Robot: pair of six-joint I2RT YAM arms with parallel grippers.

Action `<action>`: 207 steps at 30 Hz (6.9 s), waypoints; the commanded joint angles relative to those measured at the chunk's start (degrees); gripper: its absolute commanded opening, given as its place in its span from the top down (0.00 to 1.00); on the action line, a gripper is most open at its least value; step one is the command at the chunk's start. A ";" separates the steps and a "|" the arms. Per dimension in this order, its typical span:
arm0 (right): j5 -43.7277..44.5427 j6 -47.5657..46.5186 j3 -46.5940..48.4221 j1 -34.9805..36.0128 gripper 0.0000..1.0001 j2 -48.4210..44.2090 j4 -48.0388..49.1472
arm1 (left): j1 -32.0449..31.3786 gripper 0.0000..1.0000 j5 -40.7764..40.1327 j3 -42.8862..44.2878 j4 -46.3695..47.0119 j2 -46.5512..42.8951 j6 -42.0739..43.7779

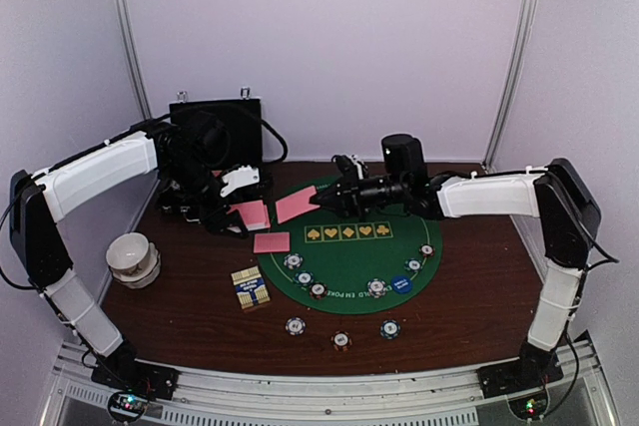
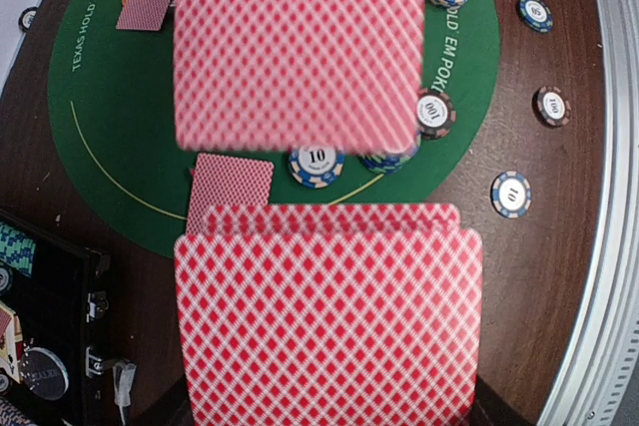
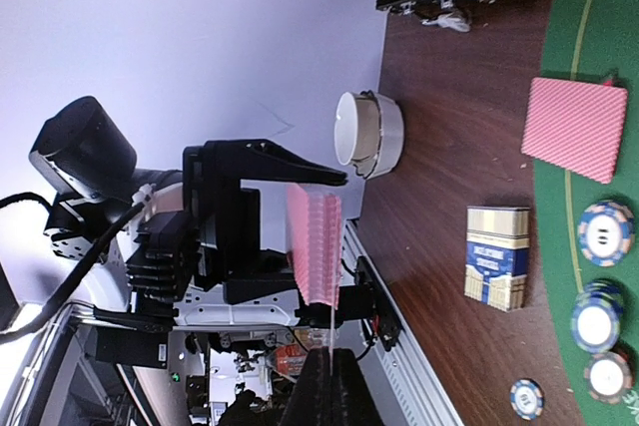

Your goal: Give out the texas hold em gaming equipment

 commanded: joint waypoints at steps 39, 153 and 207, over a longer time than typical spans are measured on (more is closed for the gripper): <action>7.79 -34.05 -15.04 -16.24 1.00 -12.13 -39.86 | 0.25 1.00 1.80 0.61 -0.19 -2.53 1.06; 5.09 -1.11 12.32 8.83 0.38 14.97 0.77 | 0.25 1.00 2.64 1.46 -0.77 -1.92 0.70; 1.62 -3.58 4.16 -0.91 1.00 1.37 -2.27 | 0.33 1.00 -1.67 -0.02 -0.71 -2.49 1.67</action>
